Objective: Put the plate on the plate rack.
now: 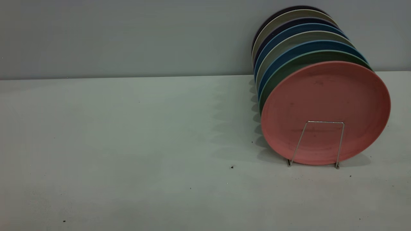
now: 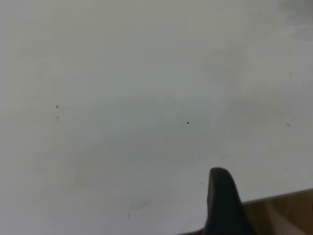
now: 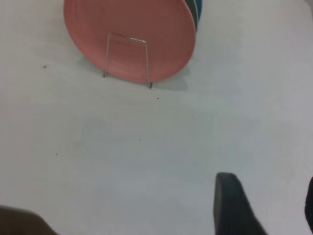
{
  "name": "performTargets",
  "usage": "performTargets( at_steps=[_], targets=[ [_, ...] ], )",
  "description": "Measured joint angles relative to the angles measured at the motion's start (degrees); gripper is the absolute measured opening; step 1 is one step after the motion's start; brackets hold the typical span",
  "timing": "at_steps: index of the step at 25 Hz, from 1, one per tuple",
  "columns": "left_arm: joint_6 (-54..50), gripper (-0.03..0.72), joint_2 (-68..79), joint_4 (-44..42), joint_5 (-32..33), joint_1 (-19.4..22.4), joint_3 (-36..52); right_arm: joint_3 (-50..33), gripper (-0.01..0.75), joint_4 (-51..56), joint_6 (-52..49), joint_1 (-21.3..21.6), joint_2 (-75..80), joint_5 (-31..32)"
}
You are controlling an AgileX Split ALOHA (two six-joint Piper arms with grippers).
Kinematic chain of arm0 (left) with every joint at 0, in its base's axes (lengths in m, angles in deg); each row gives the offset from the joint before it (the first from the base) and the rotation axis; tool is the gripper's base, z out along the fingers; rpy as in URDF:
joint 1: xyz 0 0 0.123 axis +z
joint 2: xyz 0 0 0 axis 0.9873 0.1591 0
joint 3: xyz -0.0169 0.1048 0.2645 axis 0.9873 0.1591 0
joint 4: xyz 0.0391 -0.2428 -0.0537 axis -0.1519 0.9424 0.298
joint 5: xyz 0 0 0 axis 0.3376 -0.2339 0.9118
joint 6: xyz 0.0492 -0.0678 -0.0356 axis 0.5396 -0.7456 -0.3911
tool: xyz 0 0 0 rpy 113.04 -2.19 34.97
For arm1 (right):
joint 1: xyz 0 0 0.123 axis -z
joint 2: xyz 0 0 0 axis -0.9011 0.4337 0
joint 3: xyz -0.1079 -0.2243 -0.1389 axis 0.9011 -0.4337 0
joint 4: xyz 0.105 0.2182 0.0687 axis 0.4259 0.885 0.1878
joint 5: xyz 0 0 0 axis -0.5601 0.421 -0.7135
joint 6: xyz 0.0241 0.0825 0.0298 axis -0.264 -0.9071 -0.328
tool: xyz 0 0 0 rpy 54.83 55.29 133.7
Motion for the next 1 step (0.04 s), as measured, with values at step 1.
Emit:
performTargets(
  at_steps=[1],
  targets=[
    [0.0,0.468,0.0,0.0,0.0,0.0,0.0,0.0,0.375,0.0,0.0,0.0,0.0,0.0]
  ],
)
